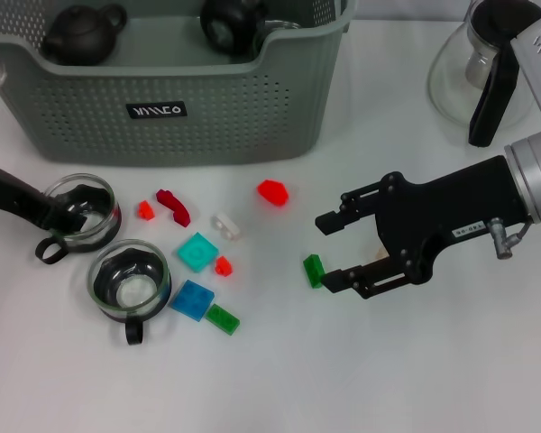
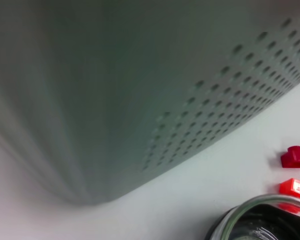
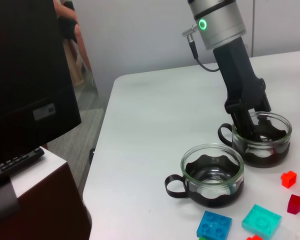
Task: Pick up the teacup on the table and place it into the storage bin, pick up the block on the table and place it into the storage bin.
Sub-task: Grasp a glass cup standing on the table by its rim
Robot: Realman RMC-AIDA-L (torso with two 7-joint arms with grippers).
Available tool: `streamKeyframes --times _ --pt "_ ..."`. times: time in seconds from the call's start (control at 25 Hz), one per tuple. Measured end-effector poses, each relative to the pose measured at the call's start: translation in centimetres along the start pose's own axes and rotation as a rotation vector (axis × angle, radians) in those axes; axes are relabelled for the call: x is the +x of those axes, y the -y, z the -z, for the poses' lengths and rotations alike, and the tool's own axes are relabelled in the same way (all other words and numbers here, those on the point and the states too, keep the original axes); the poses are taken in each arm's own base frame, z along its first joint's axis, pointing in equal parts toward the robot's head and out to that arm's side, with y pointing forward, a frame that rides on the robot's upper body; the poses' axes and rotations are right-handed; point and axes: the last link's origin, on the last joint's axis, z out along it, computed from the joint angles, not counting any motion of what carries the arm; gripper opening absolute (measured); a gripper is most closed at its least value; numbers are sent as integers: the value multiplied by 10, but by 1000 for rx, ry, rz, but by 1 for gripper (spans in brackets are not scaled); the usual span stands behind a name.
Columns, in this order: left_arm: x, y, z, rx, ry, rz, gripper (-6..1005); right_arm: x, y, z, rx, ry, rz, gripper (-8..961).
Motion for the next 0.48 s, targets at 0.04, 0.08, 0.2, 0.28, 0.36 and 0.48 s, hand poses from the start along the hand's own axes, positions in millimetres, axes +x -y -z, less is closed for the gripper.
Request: streamKeyframes --times 0.04,0.08,0.2,0.28,0.36,0.48 --pt "1 0 0 2 2 -1 716 0 0 0 1 0 0 718" --pt "2 -1 0 4 3 -3 676 0 0 0 3 0 0 719" --pt "4 -1 0 9 5 -13 555 0 1 1 8 1 -1 719" --pt "4 -1 -1 7 6 -13 394 0 1 1 9 1 -1 718" --pt "4 -1 -1 5 9 -12 275 0 1 1 9 2 -1 718" --pt "4 -1 -1 4 11 -12 160 1 1 2 13 3 -4 719"
